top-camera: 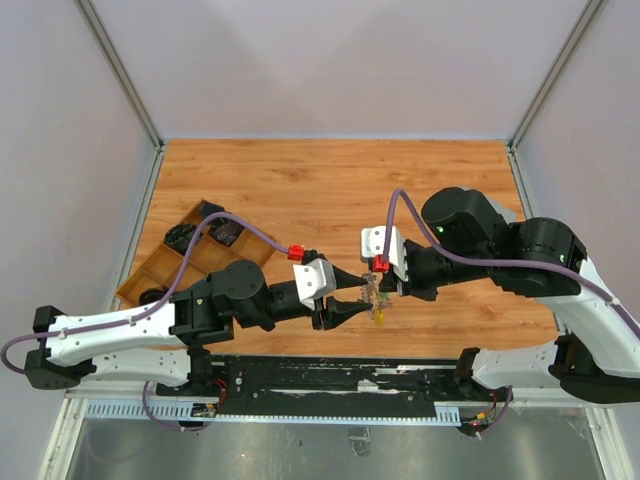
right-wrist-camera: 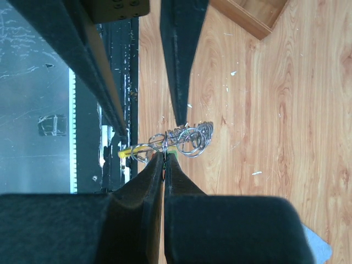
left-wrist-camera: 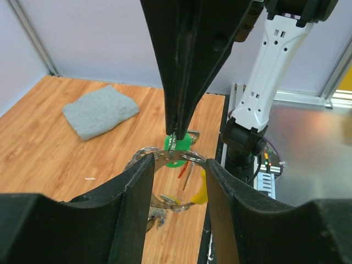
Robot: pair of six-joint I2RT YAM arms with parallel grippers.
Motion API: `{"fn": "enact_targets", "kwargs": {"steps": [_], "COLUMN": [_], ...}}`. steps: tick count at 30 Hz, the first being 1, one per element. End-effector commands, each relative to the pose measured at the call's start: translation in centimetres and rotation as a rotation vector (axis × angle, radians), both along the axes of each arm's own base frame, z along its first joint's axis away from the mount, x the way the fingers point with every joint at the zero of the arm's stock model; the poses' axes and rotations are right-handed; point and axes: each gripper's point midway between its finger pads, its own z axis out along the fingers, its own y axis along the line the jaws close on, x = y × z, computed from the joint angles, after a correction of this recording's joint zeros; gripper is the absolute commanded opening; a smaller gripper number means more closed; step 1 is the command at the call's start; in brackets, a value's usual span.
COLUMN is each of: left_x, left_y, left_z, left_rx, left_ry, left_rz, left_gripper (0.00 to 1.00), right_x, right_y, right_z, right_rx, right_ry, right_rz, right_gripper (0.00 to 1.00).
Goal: Put the keys on the keyring
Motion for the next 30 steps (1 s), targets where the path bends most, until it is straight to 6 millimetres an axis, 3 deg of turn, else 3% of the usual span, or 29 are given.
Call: {"fn": "enact_targets", "kwargs": {"steps": [1, 7, 23, 30], "left_x": [-0.04, -0.16, -0.61, -0.67], "left_y": [0.21, -0.18, -0.4, -0.44], "left_z": [2.49, 2.63, 2.68, 2.8], "left_rx": [-0.048, -0.048, -0.041, -0.042], "left_ry": [-0.029, -0.028, -0.028, -0.03], "left_rz": [-0.009, -0.02, -0.047, -0.051], "left_gripper": [0.48, 0.47, 0.23, 0.22], "right_x": [-1.33, -1.79, -2.06, -1.95], "right_y": [0.26, 0.72, 0.99, 1.17], "right_z": [1.27, 1.15, 1.06, 0.76], "right_rx": [0.052, 0.059, 0.063, 0.048], "right_ry": [-0.014, -0.004, -0.006, -0.008], "right_rz": [0.065, 0.092, 0.103, 0.102], "right_gripper": [0.0, 0.01, 0.0, 0.01]}}
